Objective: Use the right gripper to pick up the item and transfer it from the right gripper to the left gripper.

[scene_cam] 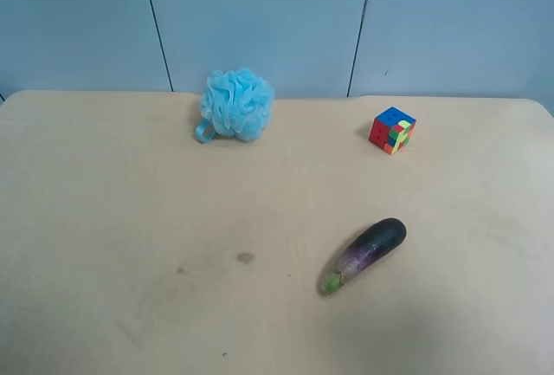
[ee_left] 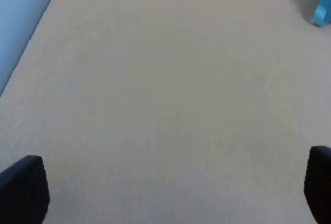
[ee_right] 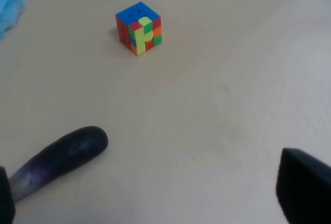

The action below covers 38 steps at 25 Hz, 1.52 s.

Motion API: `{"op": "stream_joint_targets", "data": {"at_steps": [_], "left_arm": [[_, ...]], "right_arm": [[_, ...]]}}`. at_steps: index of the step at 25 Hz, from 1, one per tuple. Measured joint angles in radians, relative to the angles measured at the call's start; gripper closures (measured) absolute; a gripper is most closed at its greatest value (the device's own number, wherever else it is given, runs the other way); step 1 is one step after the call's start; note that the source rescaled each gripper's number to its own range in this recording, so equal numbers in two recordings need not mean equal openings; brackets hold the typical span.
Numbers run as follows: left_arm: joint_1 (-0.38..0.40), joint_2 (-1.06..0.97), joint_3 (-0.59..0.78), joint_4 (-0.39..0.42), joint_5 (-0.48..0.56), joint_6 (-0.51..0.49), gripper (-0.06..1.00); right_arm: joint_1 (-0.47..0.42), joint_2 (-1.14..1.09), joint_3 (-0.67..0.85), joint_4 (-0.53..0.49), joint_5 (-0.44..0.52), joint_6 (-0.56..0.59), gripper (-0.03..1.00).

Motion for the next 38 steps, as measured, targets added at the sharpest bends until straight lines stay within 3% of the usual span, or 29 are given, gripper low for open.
{"op": "stream_joint_targets", "data": {"at_steps": [15,21,27,32,38], "left_arm": [[0.0,0.0,0.0,0.0,0.0,0.0,-0.06],[0.0,0.0,0.0,0.0,0.0,0.0,-0.06],[0.0,0.0,0.0,0.0,0.0,0.0,-0.06],[0.0,0.0,0.0,0.0,0.0,0.0,-0.06],[0.0,0.0,0.0,0.0,0.0,0.0,-0.06]], "right_arm": [[0.0,0.018,-0.007,0.005,0.008,0.0,-0.03],[0.0,0.287,-0.136,0.063,0.055,-0.019,-0.03],[0.004,0.623,-0.287,0.121,0.085,-0.179,-0.03],[0.111,0.832,-0.383,0.12,0.088,-0.302,-0.03],[0.303,1.064,-0.464,0.029,0.105,-0.366,-0.03]]}}
